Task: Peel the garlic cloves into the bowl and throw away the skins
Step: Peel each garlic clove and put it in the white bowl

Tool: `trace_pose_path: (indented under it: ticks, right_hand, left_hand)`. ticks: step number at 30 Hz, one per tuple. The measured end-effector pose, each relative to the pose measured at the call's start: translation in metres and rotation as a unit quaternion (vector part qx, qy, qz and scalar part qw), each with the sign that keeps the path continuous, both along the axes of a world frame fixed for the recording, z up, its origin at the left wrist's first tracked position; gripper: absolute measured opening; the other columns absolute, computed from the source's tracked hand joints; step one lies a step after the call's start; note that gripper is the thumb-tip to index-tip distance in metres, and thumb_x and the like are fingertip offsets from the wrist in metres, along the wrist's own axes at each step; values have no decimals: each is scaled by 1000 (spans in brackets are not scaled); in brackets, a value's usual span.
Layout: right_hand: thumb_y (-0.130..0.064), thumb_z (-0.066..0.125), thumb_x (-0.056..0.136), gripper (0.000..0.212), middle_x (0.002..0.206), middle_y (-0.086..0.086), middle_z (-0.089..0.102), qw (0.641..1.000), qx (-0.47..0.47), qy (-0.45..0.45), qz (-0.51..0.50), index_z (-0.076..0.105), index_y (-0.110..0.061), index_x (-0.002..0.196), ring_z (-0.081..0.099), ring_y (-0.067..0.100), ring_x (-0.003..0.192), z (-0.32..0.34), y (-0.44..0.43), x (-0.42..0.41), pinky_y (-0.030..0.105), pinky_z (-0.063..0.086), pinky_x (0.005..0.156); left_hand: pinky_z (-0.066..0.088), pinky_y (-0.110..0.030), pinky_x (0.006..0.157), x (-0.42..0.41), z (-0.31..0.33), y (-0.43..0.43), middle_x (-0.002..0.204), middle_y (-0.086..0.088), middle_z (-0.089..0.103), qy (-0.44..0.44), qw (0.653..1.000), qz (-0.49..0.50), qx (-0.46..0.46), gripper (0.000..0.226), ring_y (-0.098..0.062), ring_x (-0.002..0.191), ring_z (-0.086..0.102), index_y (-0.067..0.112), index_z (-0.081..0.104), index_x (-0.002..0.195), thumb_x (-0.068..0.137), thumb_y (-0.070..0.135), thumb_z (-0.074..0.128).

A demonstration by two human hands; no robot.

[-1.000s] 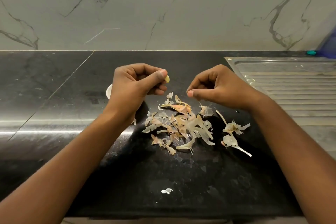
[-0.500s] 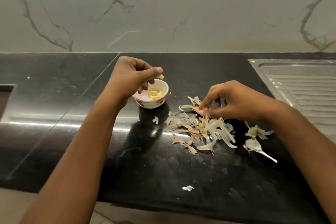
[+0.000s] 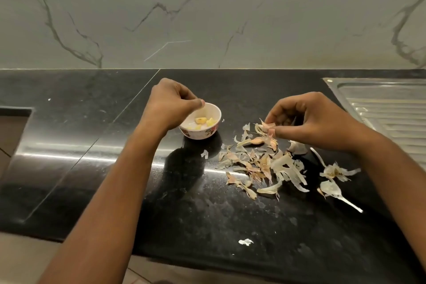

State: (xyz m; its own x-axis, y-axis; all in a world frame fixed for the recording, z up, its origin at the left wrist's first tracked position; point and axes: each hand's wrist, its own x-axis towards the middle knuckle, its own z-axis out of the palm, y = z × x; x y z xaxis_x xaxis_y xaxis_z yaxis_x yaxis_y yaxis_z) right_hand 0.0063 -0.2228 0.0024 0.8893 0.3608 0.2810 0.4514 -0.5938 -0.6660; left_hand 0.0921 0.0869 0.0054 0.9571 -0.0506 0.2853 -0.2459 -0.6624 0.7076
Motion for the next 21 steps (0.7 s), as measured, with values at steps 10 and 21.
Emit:
trace_pose_path:
  ticks: [10,21]
  right_hand:
    - [-27,84,92,12,93,-7,77,1000,-4,-22,-9,81,-28,103,72,15,86,-2,0,4,25,57,74]
    - [-32,80,92,31,93,-4,81,999,17,-36,9,81,-18,119,78,20,85,-1,4,1,42,66,76]
  left_hand:
    - [61,-46,65,-34,-3,-42,74,-5,76,-144,967,-177,-114,10,-28,66,71,17,82,87,94,24,80]
    - [66,-33,67,-49,-19,-68,88,-15,80,26,928,-303,-215,17,-33,75,78,-1,78,106,91,7,80]
